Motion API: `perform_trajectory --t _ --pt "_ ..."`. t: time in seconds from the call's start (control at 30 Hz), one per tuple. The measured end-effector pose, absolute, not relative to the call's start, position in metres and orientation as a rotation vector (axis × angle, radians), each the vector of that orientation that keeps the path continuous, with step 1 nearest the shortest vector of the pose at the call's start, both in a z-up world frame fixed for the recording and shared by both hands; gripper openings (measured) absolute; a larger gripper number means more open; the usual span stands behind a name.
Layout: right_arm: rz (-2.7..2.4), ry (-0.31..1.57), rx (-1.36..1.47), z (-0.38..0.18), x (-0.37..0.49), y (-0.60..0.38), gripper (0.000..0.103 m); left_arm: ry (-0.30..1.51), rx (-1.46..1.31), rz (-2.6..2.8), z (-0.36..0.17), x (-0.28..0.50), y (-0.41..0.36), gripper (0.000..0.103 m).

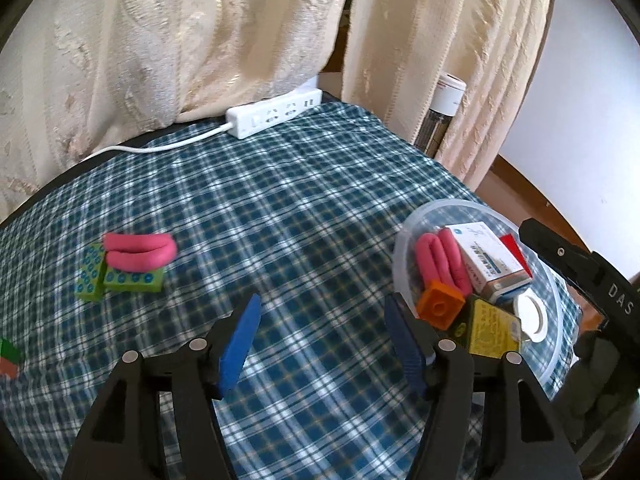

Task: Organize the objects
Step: 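Move both open tools back toward the pink tube and dotted blocks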

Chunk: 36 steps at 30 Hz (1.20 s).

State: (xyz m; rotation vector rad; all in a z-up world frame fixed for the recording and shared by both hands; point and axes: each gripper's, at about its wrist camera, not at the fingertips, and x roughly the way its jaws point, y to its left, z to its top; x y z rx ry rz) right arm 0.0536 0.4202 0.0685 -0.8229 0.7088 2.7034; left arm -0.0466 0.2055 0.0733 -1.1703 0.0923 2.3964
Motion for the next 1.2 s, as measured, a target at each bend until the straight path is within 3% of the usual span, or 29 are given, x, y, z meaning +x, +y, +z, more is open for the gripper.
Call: perform_trajectory --t 1.2 --pt "3.066 0.352 -1.151 0.055 -0.043 0.25 0.075 0.007 -1.269 2.717 0.061 -0.084 0.046 0.066"
